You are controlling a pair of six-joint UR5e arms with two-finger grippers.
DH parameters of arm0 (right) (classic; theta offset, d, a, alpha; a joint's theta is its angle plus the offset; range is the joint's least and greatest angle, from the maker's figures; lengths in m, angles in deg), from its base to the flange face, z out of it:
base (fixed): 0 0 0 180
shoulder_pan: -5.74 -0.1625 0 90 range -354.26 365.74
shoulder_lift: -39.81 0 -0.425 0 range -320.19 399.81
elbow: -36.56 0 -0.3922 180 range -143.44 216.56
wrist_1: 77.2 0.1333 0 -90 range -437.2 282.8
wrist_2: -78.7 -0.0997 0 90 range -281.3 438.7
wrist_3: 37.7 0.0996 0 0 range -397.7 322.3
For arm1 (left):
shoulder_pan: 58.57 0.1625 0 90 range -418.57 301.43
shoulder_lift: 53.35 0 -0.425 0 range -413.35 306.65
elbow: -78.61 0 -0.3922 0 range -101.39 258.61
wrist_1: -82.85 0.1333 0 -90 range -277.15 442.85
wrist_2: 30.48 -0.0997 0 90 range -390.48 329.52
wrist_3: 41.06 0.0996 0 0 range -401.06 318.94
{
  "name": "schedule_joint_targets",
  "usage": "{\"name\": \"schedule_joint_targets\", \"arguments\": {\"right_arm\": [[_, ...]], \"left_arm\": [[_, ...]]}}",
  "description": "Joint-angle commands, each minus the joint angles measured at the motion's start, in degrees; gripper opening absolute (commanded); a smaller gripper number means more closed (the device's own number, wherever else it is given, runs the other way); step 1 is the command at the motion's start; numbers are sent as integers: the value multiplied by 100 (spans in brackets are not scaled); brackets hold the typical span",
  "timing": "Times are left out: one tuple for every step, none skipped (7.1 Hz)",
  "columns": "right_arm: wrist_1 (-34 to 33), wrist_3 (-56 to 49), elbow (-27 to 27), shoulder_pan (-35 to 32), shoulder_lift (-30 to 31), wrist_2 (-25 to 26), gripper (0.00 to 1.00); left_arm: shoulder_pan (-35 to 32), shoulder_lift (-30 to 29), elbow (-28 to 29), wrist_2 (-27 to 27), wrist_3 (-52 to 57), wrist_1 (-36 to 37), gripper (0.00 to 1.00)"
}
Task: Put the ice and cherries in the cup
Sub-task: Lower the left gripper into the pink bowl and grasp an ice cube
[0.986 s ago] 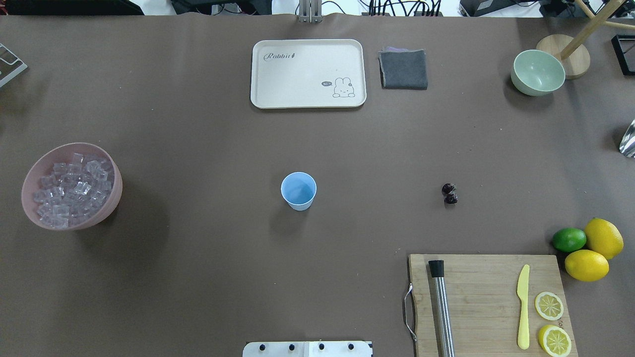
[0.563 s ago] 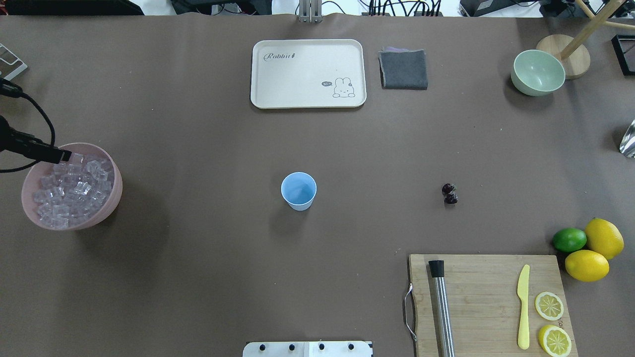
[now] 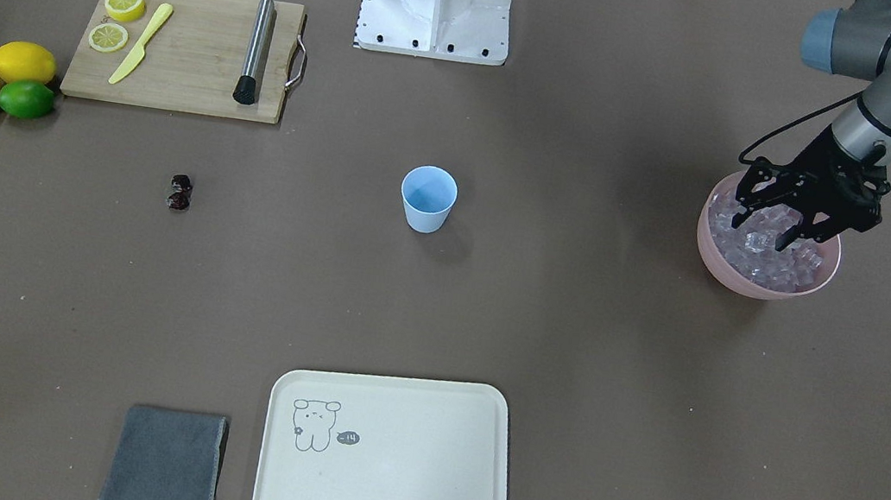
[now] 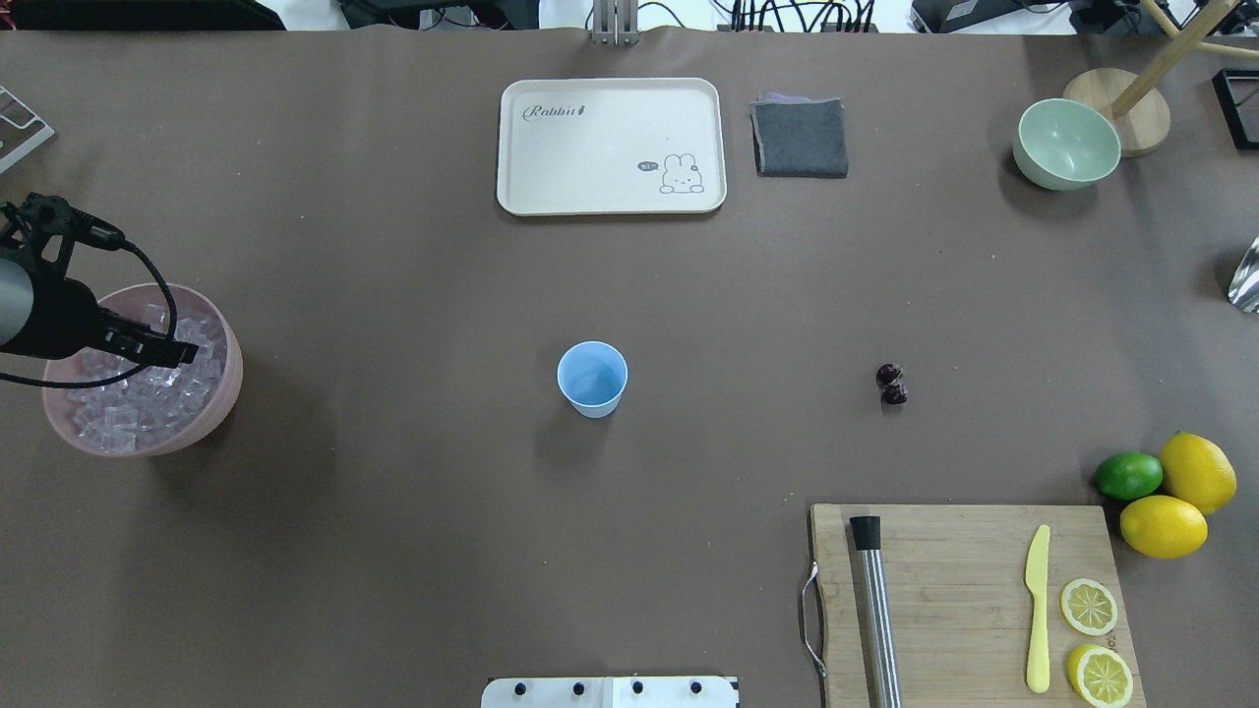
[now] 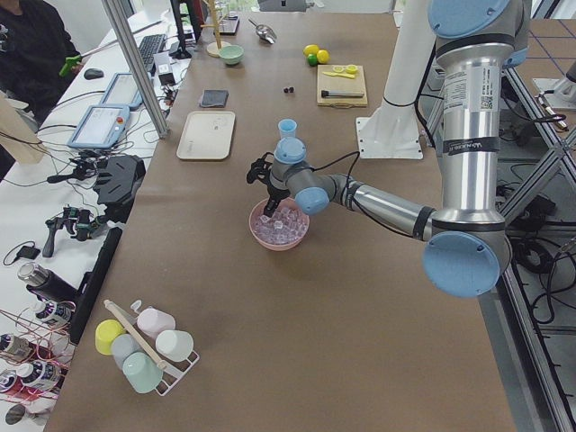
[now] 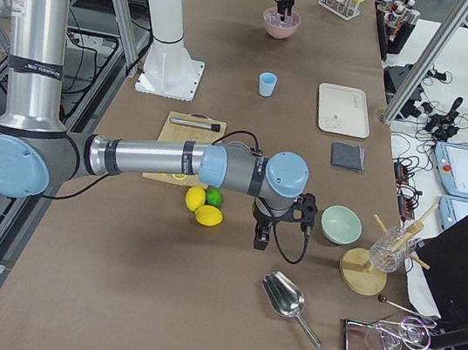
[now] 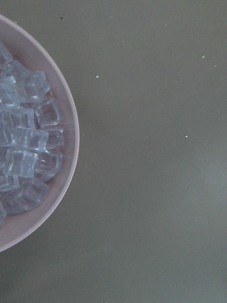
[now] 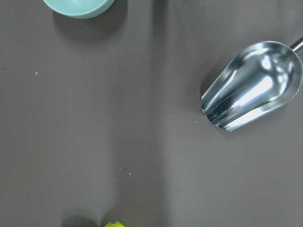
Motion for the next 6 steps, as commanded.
{"name": "schedule_joint_targets", "arguments": {"right_arm": [[-1,15,-5,0,18,-116,100],[7,15,-13,-35,97,-335,100],[8,15,-57,-53,106,-354,100],[8,15,-57,-53,106,-346,100],[16,6,-57,-53,106,-337,100],[16,6,-66,-53,106,-345,100]], "left_arm": [[15,5,109,1,-35,-11,71],[15,66,135,1,-44,-11,71],[15,93,136,1,-52,-11,71],[15,180,136,1,-53,-2,71],[15,190,136,1,-53,6,68],[15,190,257,1,-53,-11,60]]}}
